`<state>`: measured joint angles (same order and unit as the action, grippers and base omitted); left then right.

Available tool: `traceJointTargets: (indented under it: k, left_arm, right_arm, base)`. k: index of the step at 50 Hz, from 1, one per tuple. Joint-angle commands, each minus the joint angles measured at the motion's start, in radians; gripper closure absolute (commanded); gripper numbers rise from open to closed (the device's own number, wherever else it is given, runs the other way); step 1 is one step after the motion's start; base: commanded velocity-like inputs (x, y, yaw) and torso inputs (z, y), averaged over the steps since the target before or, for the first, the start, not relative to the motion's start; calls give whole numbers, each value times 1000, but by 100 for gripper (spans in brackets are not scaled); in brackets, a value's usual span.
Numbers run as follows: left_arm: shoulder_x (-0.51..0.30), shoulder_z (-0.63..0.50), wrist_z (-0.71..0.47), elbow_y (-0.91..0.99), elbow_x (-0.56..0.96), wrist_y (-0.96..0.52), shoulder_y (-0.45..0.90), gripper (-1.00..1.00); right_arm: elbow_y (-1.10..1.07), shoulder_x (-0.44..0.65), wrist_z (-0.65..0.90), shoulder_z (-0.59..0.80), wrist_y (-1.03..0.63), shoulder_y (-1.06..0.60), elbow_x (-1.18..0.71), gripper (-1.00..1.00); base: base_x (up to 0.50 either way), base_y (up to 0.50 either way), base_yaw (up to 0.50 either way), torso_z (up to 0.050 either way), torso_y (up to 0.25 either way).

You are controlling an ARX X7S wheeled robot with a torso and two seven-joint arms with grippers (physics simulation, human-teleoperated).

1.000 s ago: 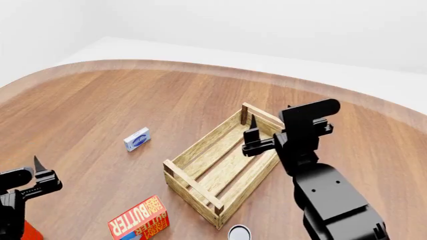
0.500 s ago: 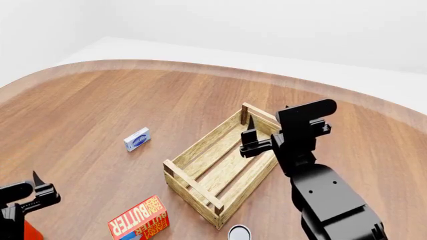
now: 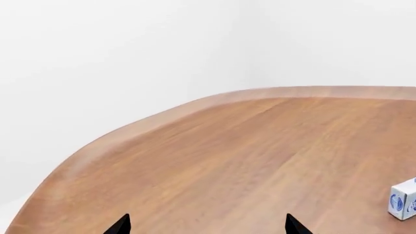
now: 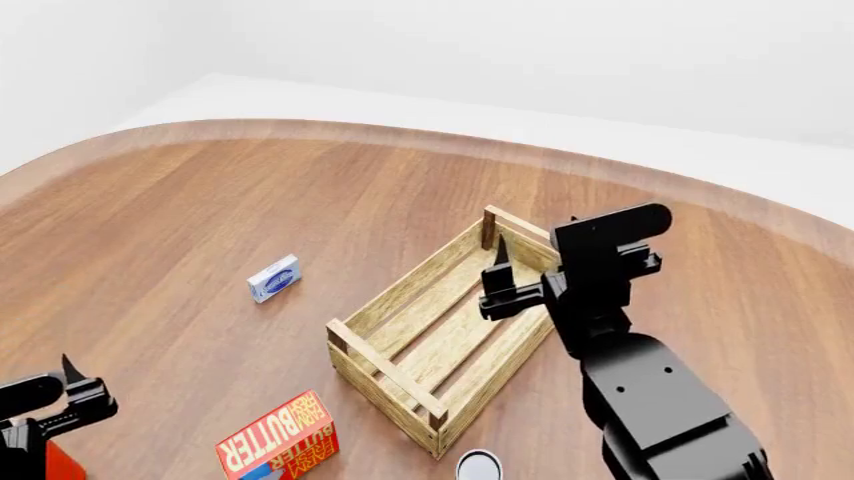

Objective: Pick up the ketchup, and put it in the wooden tray.

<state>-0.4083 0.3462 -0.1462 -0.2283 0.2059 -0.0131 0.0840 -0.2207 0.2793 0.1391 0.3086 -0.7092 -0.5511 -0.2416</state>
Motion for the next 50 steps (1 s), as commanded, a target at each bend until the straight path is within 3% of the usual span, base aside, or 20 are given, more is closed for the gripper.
traceJointTargets:
  k: [1, 36, 50]
  left_arm:
    - [-6, 17, -9, -35, 3, 14, 1, -100]
    - [-12, 22, -2, -189, -8, 85, 19, -100]
    - [-18, 7, 30, -250, 10, 35, 34, -100]
  right_arm:
    - [8, -1, 4, 8, 3, 0, 0, -100]
    - [55, -13, 6, 43, 14, -25, 0, -100]
    - [50, -14, 14, 53, 3, -32, -1, -100]
  base:
    - [0, 0, 0, 0, 0]
    - [0, 0, 0, 0, 0]
    - [0, 0, 0, 0, 0]
